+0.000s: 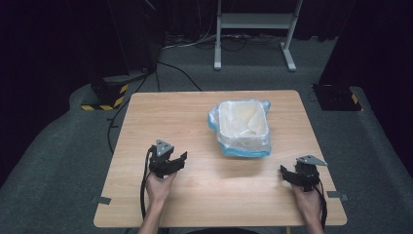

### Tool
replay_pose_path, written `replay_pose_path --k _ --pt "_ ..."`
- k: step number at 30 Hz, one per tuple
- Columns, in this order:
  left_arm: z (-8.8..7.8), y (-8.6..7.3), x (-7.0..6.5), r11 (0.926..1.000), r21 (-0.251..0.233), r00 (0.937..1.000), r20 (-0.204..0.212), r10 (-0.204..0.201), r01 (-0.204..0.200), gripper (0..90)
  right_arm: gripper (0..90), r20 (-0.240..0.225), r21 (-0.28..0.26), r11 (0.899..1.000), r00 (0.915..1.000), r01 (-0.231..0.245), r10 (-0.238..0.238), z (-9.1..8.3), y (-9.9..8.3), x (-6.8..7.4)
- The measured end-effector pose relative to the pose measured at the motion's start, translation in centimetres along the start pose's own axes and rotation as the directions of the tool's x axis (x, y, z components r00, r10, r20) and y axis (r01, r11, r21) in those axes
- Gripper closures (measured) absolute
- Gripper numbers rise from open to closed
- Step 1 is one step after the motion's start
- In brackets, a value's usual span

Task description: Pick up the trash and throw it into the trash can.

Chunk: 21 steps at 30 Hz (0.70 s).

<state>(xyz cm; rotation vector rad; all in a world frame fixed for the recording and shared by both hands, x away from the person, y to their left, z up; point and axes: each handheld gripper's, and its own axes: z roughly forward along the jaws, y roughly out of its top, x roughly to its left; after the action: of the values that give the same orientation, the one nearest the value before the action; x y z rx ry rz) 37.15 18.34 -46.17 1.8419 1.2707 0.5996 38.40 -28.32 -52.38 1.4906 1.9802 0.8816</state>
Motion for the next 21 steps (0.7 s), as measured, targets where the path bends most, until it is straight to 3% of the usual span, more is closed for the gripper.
replay_pose_path --k 4,9,15,21 --pt "0.5 -0.3 0.2 0.9999 0.004 0.9998 -0.014 -0.012 0.012 41.4 29.5 0.000 0.000 1.000 1.0000 0.000 0.000 0.0 0.0 0.0" --pt "1.5 -1.0 0.4 0.9998 -0.005 0.9978 -0.063 -0.020 0.020 41.2 29.4 -0.002 0.000 1.000 1.0000 -0.001 0.001 0.0 0.0 0.0" --pt "2.2 -1.6 0.8 0.9990 -0.002 0.9960 -0.078 -0.045 0.045 41.9 29.3 -0.002 0.000 1.000 1.0000 0.000 0.000 0.0 0.0 0.0" --pt "2.9 -2.3 1.1 0.9989 0.022 0.9951 -0.091 -0.039 0.042 42.3 29.4 -0.002 0.001 1.000 1.0000 0.000 0.000 0.0 0.0 0.0"
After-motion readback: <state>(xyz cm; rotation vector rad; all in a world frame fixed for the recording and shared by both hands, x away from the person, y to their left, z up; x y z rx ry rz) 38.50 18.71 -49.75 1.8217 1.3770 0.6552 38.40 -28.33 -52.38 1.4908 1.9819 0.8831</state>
